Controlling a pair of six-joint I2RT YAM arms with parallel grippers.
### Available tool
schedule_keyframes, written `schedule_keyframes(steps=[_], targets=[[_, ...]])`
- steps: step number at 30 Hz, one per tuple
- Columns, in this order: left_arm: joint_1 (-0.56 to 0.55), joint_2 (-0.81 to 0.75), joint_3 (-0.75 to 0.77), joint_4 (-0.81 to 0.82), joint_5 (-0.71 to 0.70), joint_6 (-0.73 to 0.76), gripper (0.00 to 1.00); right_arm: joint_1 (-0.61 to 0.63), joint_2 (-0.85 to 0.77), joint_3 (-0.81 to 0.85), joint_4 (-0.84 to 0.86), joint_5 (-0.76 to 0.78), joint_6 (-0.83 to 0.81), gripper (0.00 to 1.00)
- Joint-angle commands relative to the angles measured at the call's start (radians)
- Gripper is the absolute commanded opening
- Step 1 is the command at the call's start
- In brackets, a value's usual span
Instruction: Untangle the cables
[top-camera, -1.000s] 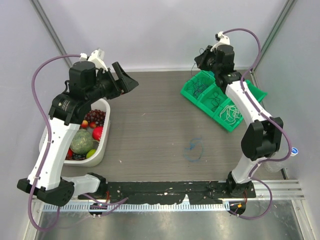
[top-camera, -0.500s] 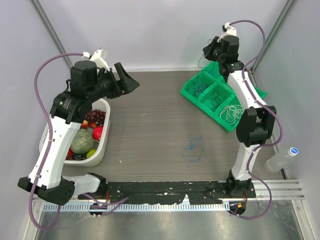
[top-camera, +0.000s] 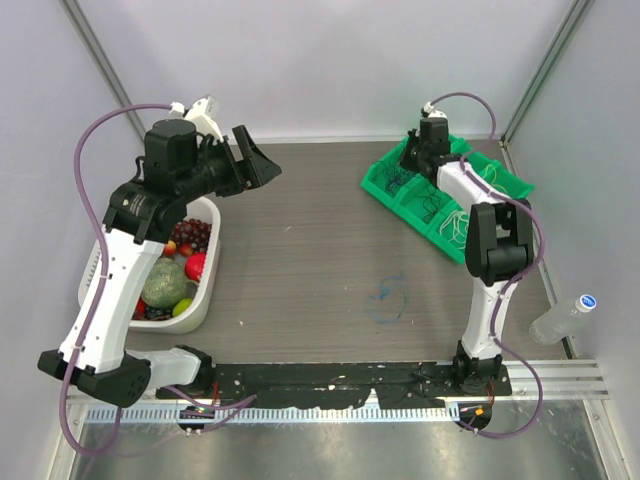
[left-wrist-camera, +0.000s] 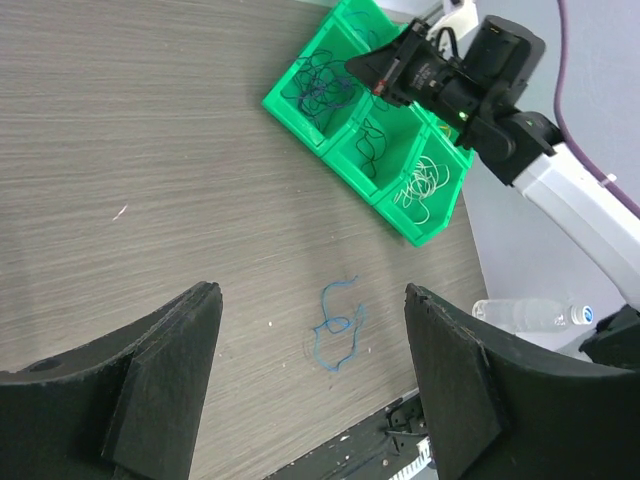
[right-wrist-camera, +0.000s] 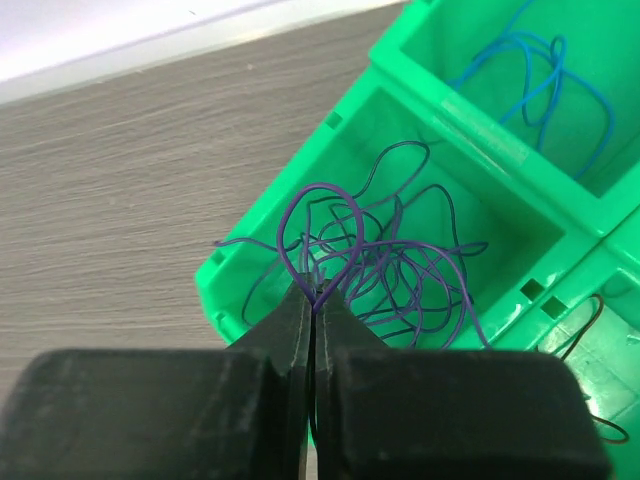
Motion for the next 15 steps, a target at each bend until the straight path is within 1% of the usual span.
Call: schedule_keyframes(steps=[1,4,5,8,11,13,14,15], targets=[[0.000,0.005,0.017,0.022,0.034,0.016,0.77,0.007,0.087,0.129,-0.032,0.072,0.057,0.01],[0.000,0.017,0.020,0.022,0.067,0.005,0.77,0.012,0.196,0.224,-0.125,0.099,0.078,0.01],[0.000,0.020,0.020,0.022,0.083,0.001,0.77,0.013,0.216,0.271,-0.159,0.115,0.083,0.01],[-0.001,0.018,0.007,0.023,0.113,-0.015,0.76,0.016,0.283,0.344,-0.205,0.149,0.086,0.01],[0.000,0.000,-0.006,0.017,0.112,-0.015,0.76,0.018,0.322,0.443,-0.308,0.172,0.071,0.01],[0.000,-0.012,-0.012,0.013,0.103,-0.010,0.76,0.018,0.325,0.480,-0.358,0.163,0.058,0.07],[0.000,-0.017,-0.019,0.013,0.098,-0.008,0.76,0.018,0.313,0.486,-0.368,0.155,0.052,0.14],[0.000,-0.020,-0.027,0.017,0.095,-0.008,0.76,0.018,0.301,0.493,-0.389,0.142,0.040,0.17]])
